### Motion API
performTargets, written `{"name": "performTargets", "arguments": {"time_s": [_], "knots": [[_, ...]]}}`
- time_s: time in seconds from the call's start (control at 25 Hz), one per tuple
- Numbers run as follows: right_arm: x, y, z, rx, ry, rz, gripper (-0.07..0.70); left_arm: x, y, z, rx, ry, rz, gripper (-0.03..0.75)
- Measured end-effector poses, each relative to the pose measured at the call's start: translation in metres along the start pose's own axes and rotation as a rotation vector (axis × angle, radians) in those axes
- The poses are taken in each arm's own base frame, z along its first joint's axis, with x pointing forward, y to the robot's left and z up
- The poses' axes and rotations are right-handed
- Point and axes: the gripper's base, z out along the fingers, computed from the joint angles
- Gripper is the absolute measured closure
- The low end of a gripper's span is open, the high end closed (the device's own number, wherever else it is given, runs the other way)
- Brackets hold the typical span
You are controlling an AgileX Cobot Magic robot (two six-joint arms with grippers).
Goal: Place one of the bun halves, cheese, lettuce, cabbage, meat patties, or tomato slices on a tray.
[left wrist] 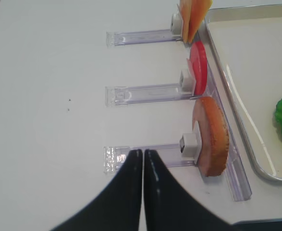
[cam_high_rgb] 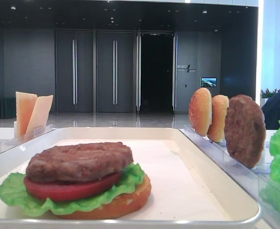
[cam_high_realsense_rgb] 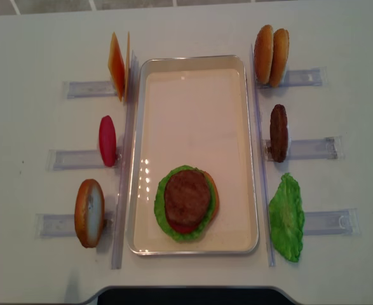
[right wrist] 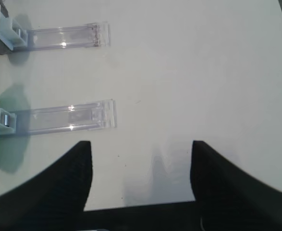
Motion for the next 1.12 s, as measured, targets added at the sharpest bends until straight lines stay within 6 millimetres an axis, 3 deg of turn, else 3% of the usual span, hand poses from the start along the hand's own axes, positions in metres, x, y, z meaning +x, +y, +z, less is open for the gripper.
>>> {"name": "performTargets", "arguments": {"time_s": [0.36,0.64,1.12], "knots": [[0.014,0.001,-0.003,-0.01,-0.158,-0.034,0.178,0.0,0.0,0.0,0.0,0.0,-0.001,0.715],[0.031,0.001,-0.017,-0.055,-0.319,-0.096,0.178,0.0,0.0,0.0,0.0,0.0,-0.001,0.715],[0.034,0.003,-0.016,-0.086,-0.329,-0.094,0.178,0.0,0.0,0.0,0.0,0.0,-0.001,0.715]]}}
